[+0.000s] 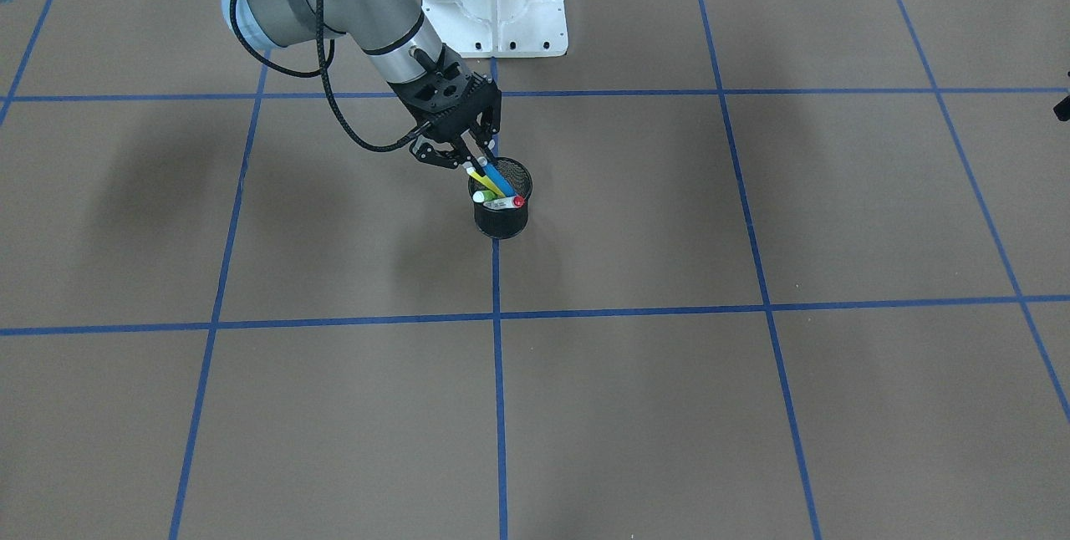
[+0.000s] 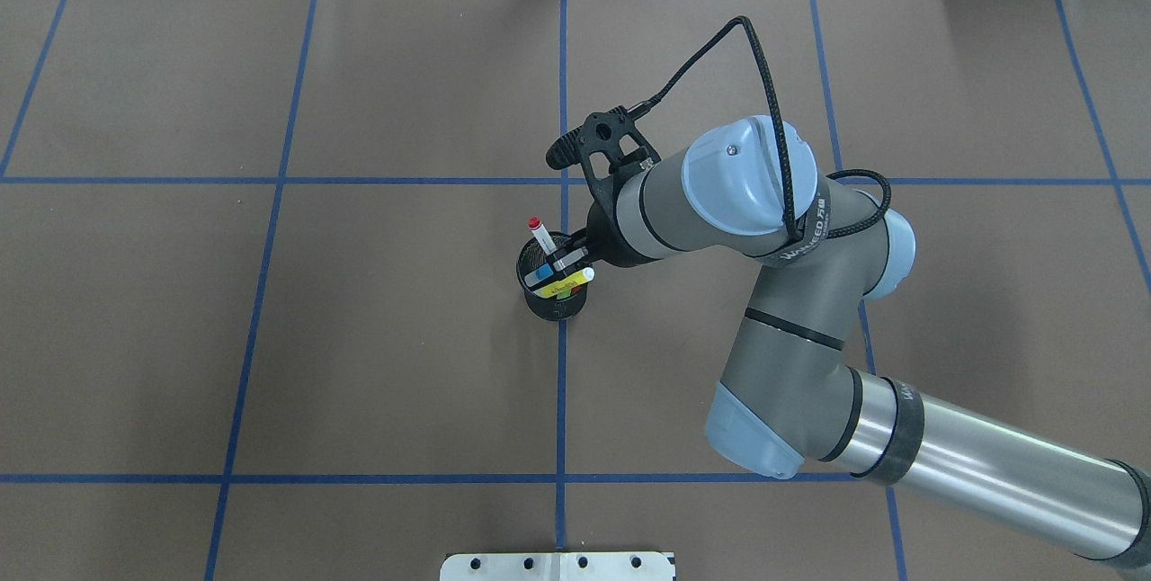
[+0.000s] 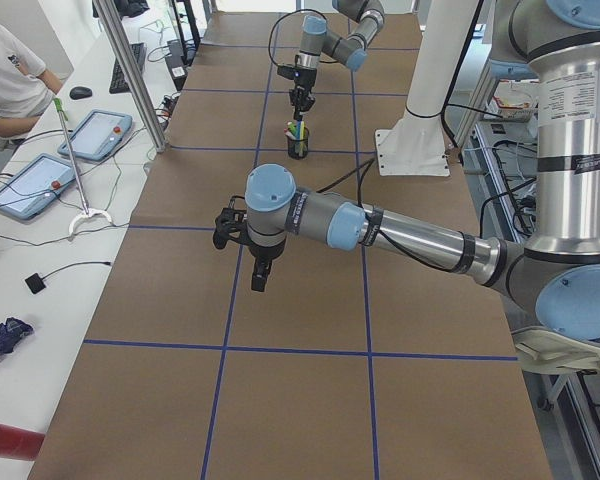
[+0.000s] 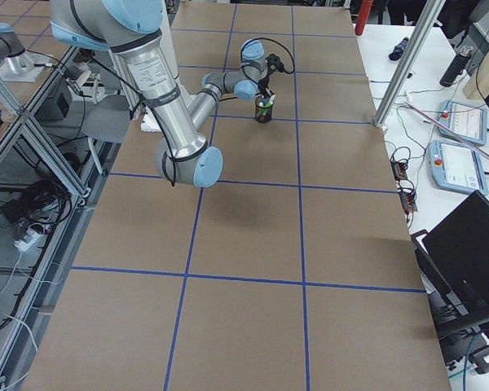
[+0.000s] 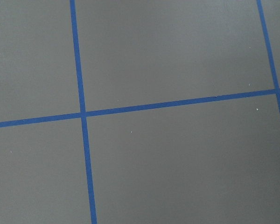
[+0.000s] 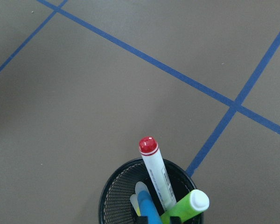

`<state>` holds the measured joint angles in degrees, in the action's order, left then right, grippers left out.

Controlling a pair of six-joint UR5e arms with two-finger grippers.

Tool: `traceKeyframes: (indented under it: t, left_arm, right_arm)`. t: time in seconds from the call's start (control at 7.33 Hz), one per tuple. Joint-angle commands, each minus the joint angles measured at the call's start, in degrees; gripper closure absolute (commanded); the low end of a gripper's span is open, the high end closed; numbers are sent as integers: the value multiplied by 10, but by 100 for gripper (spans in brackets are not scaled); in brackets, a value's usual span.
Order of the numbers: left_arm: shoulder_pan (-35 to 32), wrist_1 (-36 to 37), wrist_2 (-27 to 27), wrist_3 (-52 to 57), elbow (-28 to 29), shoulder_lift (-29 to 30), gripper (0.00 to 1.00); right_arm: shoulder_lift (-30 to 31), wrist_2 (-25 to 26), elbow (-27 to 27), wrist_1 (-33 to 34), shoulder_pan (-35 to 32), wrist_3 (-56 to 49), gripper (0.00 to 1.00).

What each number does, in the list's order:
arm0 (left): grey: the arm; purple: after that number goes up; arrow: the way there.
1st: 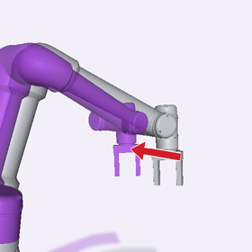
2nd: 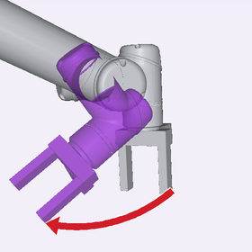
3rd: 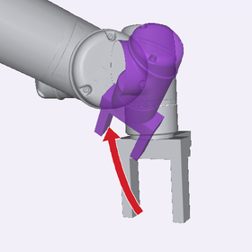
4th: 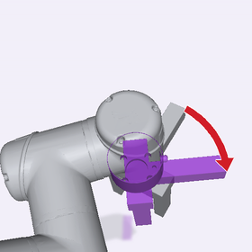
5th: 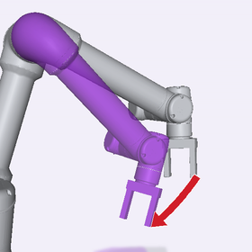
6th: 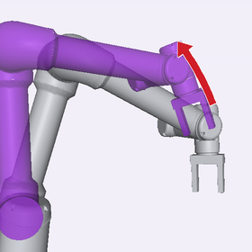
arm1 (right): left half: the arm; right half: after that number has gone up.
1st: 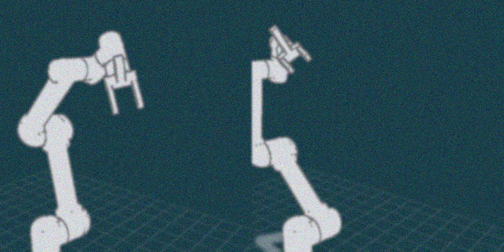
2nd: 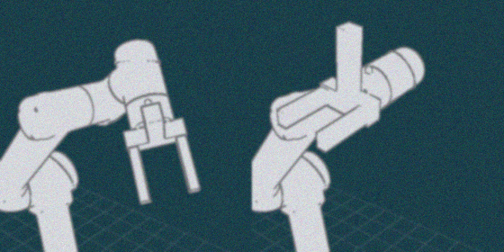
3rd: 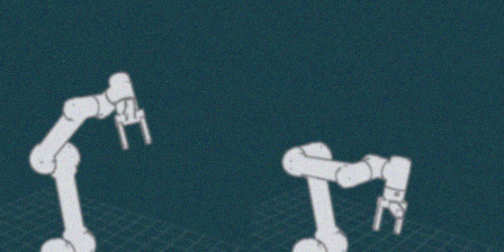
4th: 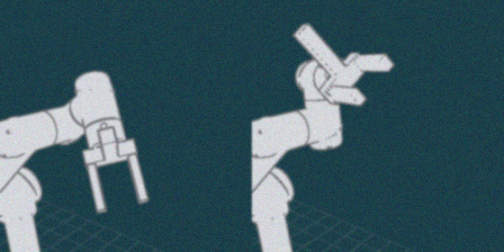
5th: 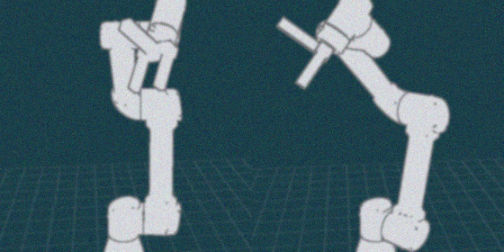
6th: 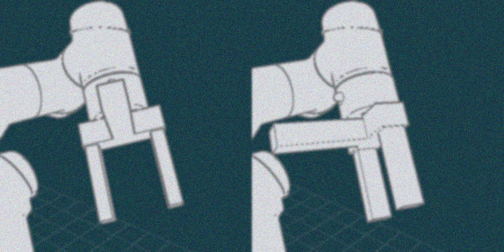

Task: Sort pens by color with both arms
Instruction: 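Grasp the blue marker in the cup with the right gripper and lift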

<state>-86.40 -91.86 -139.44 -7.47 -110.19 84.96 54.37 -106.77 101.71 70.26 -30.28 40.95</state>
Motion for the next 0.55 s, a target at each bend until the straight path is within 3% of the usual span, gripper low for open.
traceKeyframes:
  t: [0.0, 0.41]
  left_arm:
    - [0, 1, -3, 0, 0, -1, 0]
    - [0, 1, -3, 0, -1, 0, 0]
  right_arm:
    - [-5, -18, 51, 56, -21, 0, 100]
    - [-4, -64, 82, 71, -107, 0, 100]
